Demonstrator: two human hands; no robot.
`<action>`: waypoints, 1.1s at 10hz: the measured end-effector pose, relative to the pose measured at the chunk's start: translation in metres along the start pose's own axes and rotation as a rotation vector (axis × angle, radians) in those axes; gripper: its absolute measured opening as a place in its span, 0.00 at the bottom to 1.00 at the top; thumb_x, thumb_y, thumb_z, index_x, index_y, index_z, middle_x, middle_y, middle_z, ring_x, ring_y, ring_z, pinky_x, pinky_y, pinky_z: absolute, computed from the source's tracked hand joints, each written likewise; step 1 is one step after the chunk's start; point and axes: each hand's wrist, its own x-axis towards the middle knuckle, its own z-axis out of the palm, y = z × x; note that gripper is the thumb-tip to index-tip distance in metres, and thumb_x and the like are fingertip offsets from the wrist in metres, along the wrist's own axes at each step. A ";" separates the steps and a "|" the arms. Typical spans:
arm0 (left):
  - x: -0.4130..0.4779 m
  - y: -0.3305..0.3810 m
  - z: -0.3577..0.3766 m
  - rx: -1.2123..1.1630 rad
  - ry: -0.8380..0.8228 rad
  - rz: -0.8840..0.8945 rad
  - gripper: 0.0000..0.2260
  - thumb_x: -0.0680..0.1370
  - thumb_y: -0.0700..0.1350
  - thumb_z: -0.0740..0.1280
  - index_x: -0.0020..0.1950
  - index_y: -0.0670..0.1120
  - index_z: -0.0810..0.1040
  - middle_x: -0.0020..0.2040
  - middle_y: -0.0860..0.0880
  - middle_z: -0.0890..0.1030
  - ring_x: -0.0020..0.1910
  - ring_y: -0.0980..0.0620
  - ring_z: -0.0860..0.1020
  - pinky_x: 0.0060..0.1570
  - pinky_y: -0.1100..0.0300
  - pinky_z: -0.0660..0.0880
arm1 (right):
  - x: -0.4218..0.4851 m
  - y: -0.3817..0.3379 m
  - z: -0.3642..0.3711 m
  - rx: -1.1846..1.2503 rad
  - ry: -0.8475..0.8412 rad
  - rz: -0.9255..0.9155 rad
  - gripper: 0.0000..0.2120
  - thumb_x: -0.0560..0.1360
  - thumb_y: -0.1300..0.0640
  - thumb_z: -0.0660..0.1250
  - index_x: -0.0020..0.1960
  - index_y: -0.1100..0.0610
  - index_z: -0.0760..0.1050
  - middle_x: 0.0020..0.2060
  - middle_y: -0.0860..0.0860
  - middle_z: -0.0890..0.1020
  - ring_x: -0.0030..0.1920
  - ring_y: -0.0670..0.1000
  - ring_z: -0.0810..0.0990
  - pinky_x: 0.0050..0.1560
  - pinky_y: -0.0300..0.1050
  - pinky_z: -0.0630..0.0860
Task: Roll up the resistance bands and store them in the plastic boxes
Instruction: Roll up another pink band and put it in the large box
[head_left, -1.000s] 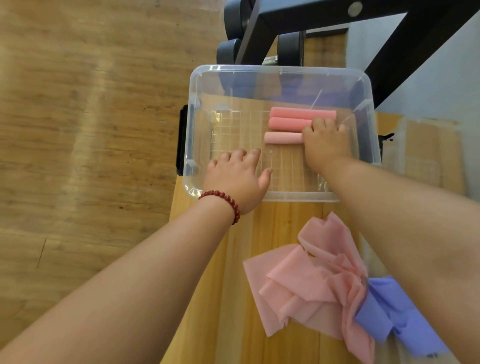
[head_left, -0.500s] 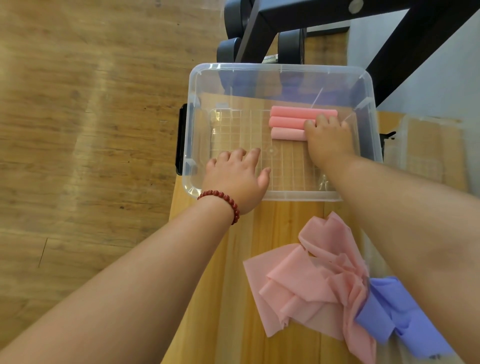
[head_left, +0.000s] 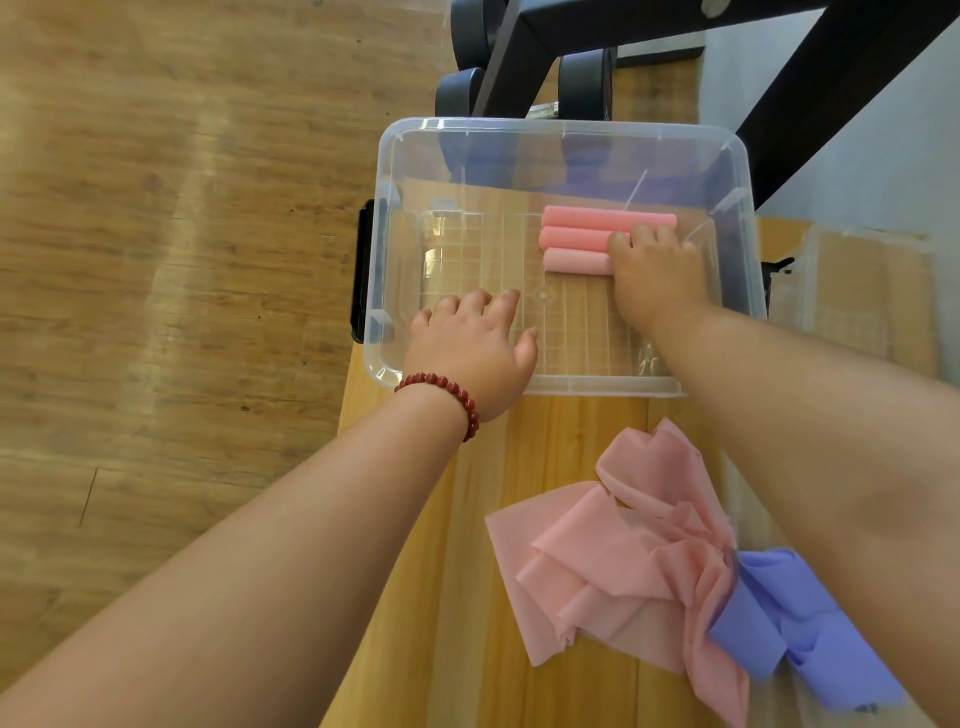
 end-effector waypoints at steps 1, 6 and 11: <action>0.000 -0.001 0.001 0.000 0.004 0.001 0.25 0.82 0.58 0.48 0.78 0.54 0.56 0.75 0.49 0.65 0.74 0.46 0.62 0.71 0.46 0.58 | -0.001 -0.002 0.000 -0.018 0.003 0.004 0.11 0.81 0.61 0.59 0.63 0.60 0.70 0.56 0.61 0.75 0.56 0.62 0.73 0.53 0.56 0.72; -0.001 0.000 0.002 0.011 0.027 0.009 0.24 0.82 0.58 0.49 0.78 0.53 0.58 0.74 0.49 0.66 0.73 0.46 0.63 0.70 0.46 0.59 | -0.002 -0.005 -0.003 -0.028 0.006 0.003 0.11 0.80 0.61 0.59 0.62 0.60 0.70 0.55 0.61 0.74 0.55 0.61 0.73 0.51 0.54 0.71; -0.021 0.010 0.002 -0.006 0.244 0.039 0.18 0.84 0.52 0.50 0.64 0.47 0.75 0.60 0.49 0.78 0.60 0.48 0.74 0.60 0.53 0.66 | -0.058 -0.014 -0.047 0.324 0.229 0.036 0.13 0.82 0.54 0.59 0.61 0.59 0.73 0.58 0.58 0.77 0.58 0.58 0.73 0.58 0.53 0.72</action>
